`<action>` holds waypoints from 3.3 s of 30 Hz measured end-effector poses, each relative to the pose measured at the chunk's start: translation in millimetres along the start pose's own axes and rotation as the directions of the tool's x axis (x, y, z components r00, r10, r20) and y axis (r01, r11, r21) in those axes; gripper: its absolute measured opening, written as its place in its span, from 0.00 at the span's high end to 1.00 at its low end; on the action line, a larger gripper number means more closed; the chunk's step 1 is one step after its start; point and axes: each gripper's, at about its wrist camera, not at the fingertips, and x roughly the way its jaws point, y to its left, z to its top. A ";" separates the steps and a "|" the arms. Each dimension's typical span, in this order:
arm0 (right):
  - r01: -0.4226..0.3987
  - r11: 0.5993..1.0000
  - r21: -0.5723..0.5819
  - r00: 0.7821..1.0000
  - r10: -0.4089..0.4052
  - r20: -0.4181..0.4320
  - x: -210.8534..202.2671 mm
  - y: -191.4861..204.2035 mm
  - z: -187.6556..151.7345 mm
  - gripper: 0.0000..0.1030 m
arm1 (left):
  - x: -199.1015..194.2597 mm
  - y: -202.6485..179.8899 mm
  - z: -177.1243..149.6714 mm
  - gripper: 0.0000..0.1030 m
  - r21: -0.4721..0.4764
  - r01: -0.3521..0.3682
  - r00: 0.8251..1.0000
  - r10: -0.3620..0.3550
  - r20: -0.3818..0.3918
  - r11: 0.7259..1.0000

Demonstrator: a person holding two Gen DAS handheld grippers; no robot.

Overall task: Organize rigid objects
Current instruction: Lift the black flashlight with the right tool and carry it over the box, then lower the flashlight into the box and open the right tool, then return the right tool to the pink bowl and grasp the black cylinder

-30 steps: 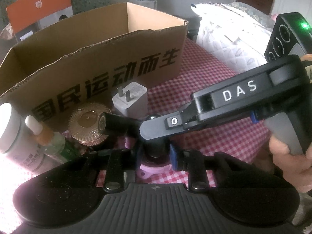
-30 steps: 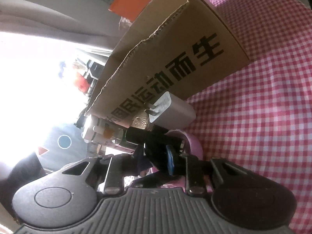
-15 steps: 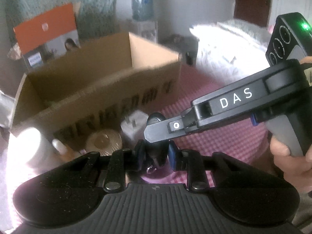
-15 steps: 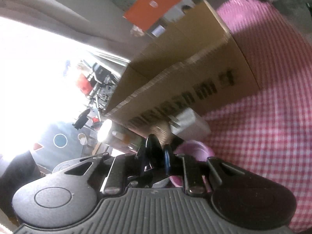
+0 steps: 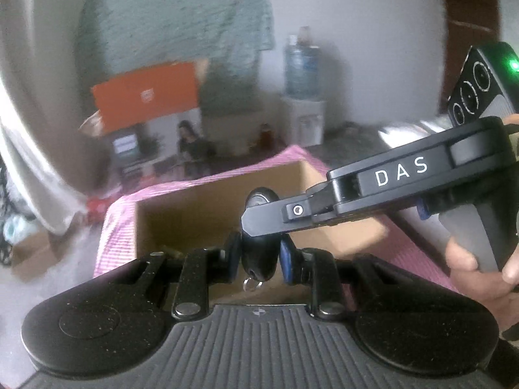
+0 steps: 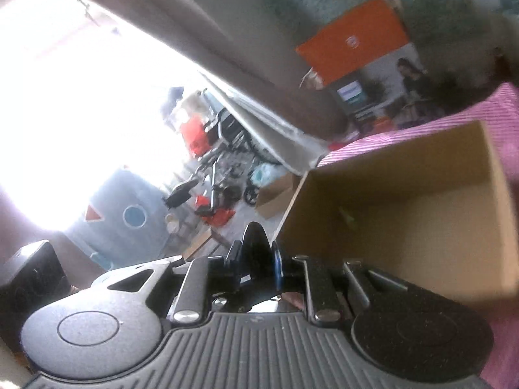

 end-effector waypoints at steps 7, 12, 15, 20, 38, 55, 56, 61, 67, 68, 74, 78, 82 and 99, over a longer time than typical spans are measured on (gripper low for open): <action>-0.002 0.995 0.100 0.978 0.023 -0.209 92.0 -40.9 52.6 0.80 | 66.0 46.2 14.3 0.76 -0.102 -0.060 0.985 0.043 -0.164 0.993; 0.034 0.981 0.192 0.935 0.037 -0.352 144.5 -80.6 58.4 0.81 | 108.6 61.9 8.3 0.77 -0.094 -0.091 0.959 0.062 -0.275 0.991; 0.055 0.972 0.227 0.907 0.047 -0.419 170.4 -97.9 54.7 0.81 | 121.4 69.1 1.3 0.76 -0.095 -0.110 0.941 0.073 -0.331 0.989; 0.098 0.962 0.257 0.867 0.044 -0.496 205.2 -118.3 48.3 0.81 | 122.2 79.0 -4.3 0.76 -0.115 -0.127 0.934 0.080 -0.348 0.985; 0.222 0.957 0.186 0.831 -0.086 -0.549 208.1 -119.4 40.2 0.79 | 86.6 89.5 4.9 0.71 -0.208 -0.109 0.971 0.059 -0.231 0.972; 0.225 0.905 -0.361 0.567 -0.422 -0.707 210.1 -61.2 21.1 0.71 | 19.1 98.3 -40.8 0.24 -0.265 -0.304 0.952 0.283 -0.115 0.915; 0.222 0.902 -0.370 0.557 -0.429 -0.711 210.9 -59.6 21.1 0.71 | 18.4 100.8 -44.4 0.24 -0.268 -0.317 0.948 0.295 -0.119 0.910; 0.216 0.883 -0.417 0.556 -0.462 -0.691 216.1 -45.9 22.9 0.72 | 11.4 113.6 -58.0 0.23 -0.299 -0.317 0.948 0.301 -0.101 0.900; 0.262 0.906 -0.333 0.609 -0.423 -0.671 231.0 -47.2 43.4 0.74 | -0.5 119.5 -66.6 0.23 -0.322 -0.287 0.958 0.278 -0.076 0.902; 0.271 0.910 -0.313 0.619 -0.414 -0.668 233.7 -48.2 47.1 0.74 | -2.3 118.4 -68.3 0.23 -0.326 -0.282 0.959 0.272 -0.078 0.902; 0.299 0.936 -0.187 0.678 -0.346 -0.649 236.5 -66.5 50.7 0.72 | -8.1 116.9 -70.9 0.23 -0.334 -0.278 0.960 0.269 -0.073 0.901; 0.290 0.947 -0.140 0.732 -0.313 -0.605 196.5 -62.5 64.5 0.71 | -16.5 111.9 -71.3 0.23 -0.327 -0.264 0.964 0.263 -0.047 0.907; 0.261 0.960 -0.103 0.807 -0.275 -0.523 126.6 -50.4 77.8 0.64 | -26.4 104.5 -69.9 0.23 -0.318 -0.236 0.970 0.244 -0.013 0.918; 0.200 0.902 0.384 0.966 -0.116 -0.232 -17.3 -70.3 -77.1 0.61 | -18.7 14.1 -94.4 0.25 -0.091 0.168 0.974 -0.180 -0.138 0.982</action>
